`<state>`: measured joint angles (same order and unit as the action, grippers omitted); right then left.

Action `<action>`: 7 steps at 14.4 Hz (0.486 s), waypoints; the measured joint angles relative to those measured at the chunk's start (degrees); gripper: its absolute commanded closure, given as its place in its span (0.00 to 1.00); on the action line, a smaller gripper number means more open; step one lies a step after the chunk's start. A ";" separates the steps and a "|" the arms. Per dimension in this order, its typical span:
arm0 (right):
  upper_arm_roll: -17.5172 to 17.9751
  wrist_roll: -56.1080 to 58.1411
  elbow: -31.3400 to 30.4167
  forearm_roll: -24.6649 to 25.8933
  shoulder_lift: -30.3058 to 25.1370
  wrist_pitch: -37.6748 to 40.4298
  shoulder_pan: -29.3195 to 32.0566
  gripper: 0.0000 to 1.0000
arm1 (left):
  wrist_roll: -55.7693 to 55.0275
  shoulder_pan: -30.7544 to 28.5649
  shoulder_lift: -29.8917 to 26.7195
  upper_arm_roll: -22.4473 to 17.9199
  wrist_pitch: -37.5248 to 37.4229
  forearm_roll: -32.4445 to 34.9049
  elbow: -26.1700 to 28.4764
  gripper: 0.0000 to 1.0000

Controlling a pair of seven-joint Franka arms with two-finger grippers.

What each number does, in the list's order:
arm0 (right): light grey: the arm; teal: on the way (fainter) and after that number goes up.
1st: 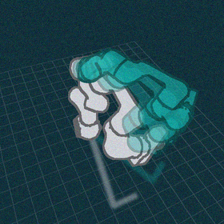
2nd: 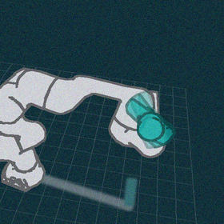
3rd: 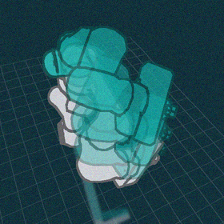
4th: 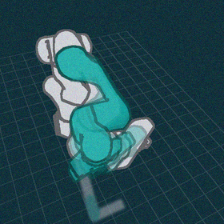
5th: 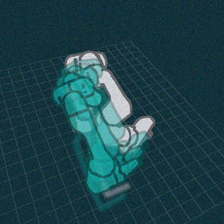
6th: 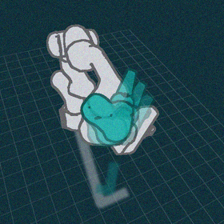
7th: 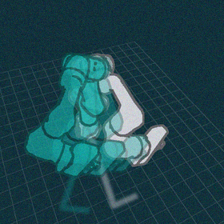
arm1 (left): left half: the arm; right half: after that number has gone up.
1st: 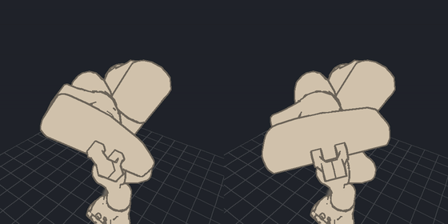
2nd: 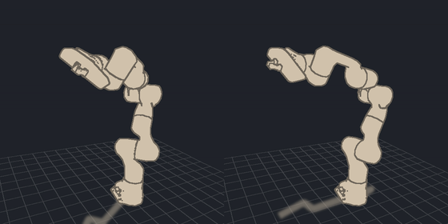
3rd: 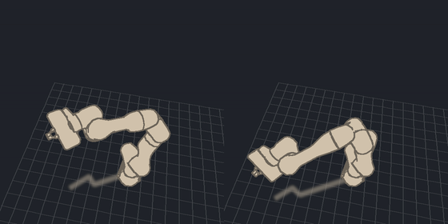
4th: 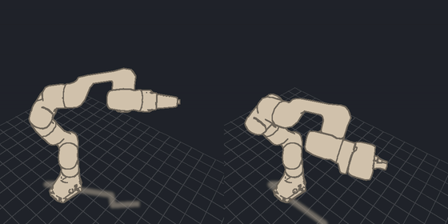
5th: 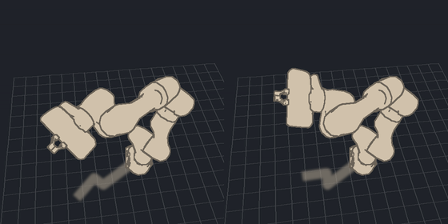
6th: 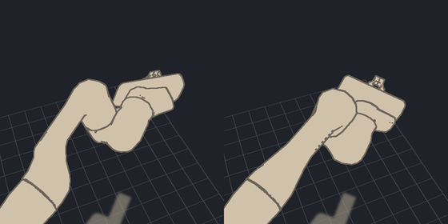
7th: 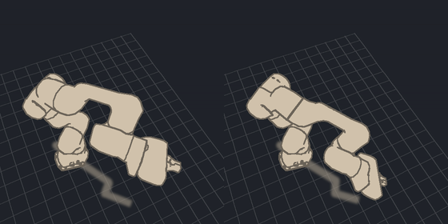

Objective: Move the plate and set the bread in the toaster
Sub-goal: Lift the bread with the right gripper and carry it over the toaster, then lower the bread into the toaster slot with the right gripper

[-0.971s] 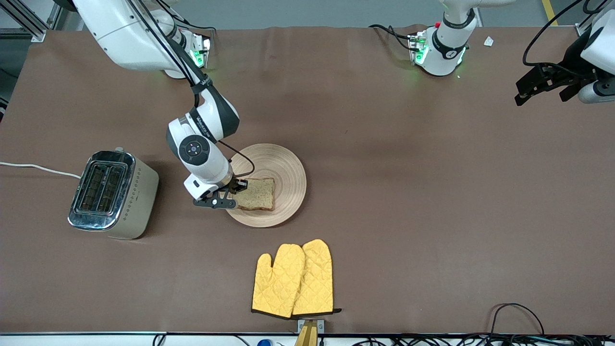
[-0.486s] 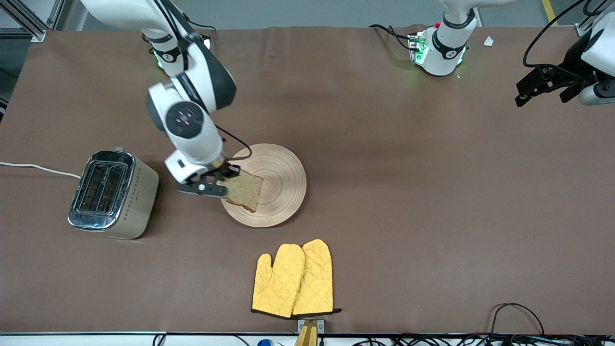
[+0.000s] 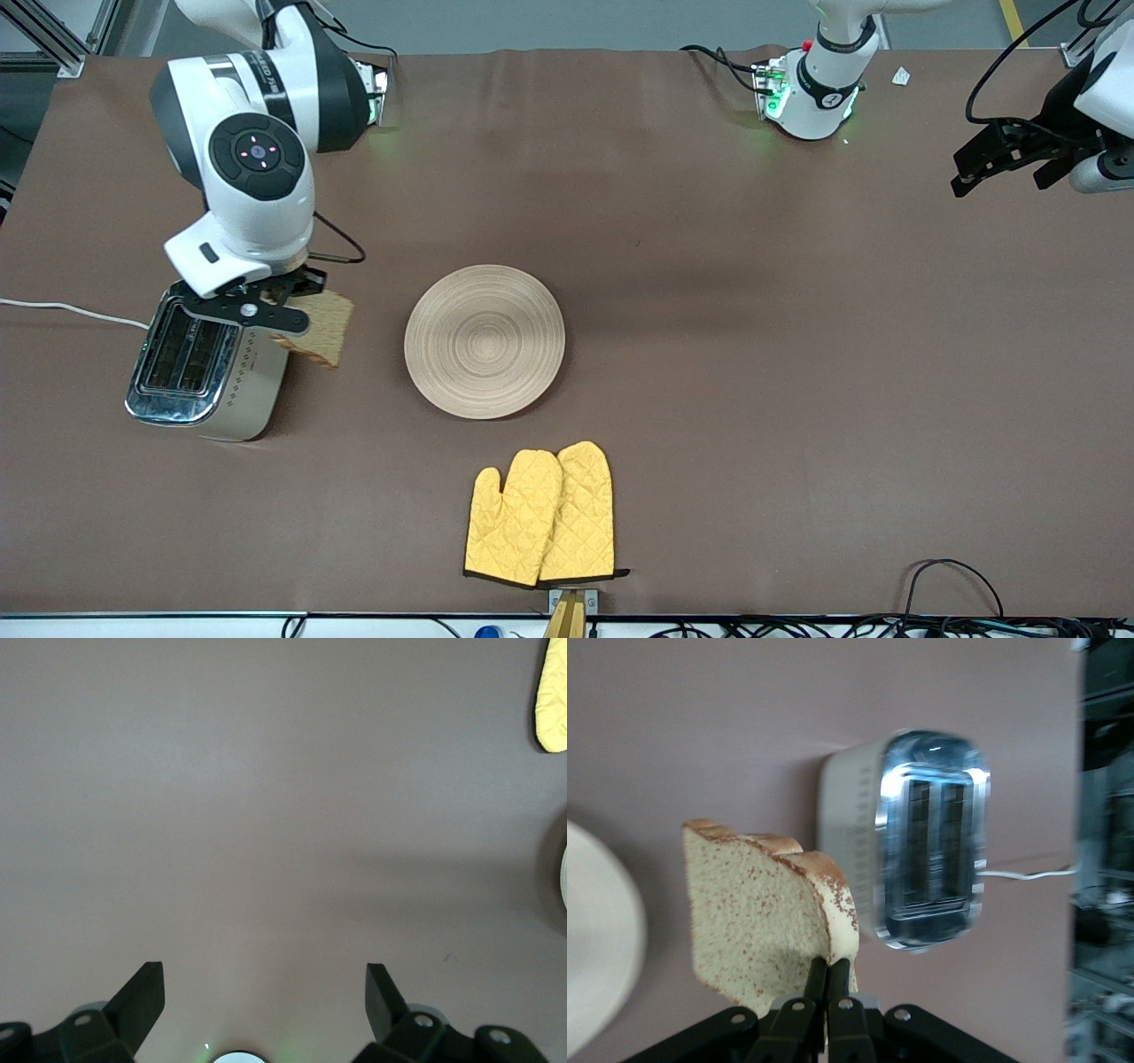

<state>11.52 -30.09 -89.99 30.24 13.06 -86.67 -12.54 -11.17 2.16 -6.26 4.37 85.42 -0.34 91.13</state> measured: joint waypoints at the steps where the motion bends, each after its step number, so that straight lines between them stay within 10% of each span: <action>1: -0.03 1.50 0.03 2.97 0.14 0.88 0.83 1.00 | 0.00 0.00 0.00 0.00 0.00 0.00 -0.02 0.00; 7: -0.29 9.71 0.06 13.43 1.37 3.62 6.38 1.00 | 0.00 0.00 0.03 -0.01 0.00 0.00 -0.08 0.00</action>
<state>11.23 -20.38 -89.93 43.67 14.43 -83.05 -6.16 -11.17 2.16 -6.23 4.37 85.42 -0.34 91.05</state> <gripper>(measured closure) 0.969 0.000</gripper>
